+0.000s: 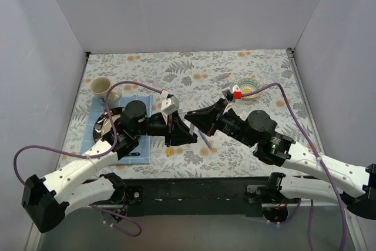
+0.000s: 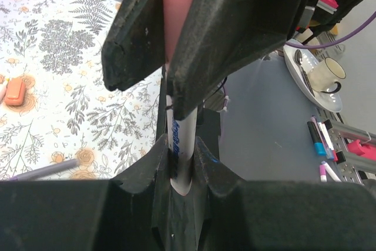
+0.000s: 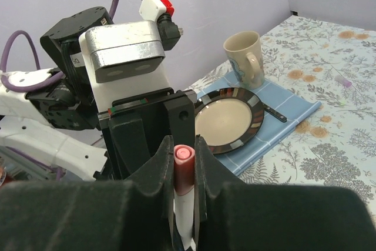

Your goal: Insert the pens into the pen caps

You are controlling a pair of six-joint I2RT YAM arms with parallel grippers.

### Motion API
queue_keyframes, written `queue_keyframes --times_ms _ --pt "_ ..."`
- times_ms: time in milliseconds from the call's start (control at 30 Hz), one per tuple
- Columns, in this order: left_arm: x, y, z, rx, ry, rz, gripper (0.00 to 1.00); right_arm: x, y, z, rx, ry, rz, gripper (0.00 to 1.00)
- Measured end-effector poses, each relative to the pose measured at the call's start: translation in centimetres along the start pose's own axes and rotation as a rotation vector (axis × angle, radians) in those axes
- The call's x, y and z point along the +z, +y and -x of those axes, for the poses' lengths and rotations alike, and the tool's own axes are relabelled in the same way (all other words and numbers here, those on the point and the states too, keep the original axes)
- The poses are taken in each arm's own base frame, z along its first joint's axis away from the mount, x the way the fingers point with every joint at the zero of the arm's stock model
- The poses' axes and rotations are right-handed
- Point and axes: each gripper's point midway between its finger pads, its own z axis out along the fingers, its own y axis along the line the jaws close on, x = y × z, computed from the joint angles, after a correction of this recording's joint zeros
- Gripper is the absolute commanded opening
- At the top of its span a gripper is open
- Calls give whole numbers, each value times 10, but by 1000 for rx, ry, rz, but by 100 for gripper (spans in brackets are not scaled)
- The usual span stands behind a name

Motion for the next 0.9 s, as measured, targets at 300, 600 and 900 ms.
queue_keyframes --times_ms 300,600,900 --pt "2 12 3 -63 24 -10 0 2 -18 1 0 -54 -69 1" --pt "-2 23 6 -115 23 -19 0 4 -33 0 11 -112 -115 1" --pt "-3 26 8 -121 17 -10 0 11 -36 -3 81 -145 -119 1"
